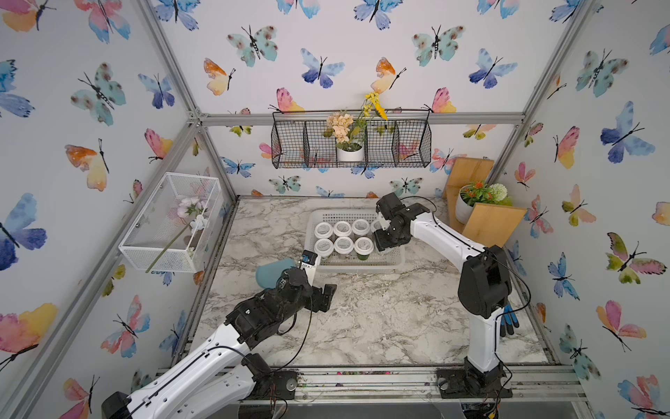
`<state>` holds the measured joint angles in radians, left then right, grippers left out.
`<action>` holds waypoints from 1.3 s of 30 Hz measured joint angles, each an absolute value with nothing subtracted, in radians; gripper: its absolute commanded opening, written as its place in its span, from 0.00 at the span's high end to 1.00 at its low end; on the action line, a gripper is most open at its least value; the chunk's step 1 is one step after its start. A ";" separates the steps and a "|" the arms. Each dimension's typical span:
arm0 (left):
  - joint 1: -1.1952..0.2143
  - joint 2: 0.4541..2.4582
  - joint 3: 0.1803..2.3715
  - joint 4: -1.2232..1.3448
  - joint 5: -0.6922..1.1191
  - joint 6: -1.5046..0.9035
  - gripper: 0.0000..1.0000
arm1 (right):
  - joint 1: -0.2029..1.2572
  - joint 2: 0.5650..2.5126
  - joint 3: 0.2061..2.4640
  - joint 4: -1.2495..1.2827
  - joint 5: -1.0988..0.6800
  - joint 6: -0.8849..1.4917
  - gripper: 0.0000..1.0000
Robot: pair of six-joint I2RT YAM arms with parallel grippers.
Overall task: Put the yogurt in the basket
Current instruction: Place the yogurt in the basket.
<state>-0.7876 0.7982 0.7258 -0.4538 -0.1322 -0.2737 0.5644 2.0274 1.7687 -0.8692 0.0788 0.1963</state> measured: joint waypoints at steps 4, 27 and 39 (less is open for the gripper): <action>-0.788 0.800 0.726 -0.453 -0.132 -0.273 0.08 | 0.564 2.031 1.760 -0.863 0.081 0.196 0.35; -0.788 0.810 0.726 -0.454 -0.132 -0.273 0.07 | 0.564 2.075 1.760 -0.838 0.083 0.189 0.31; -0.788 0.815 0.726 -0.454 -0.132 -0.273 0.08 | 0.565 2.082 1.763 -0.828 0.083 0.189 0.23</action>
<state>-0.7879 0.8146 0.7258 -0.4538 -0.1322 -0.2733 0.5648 2.0815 1.7630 -0.8280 0.0826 0.1886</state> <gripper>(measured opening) 0.925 0.764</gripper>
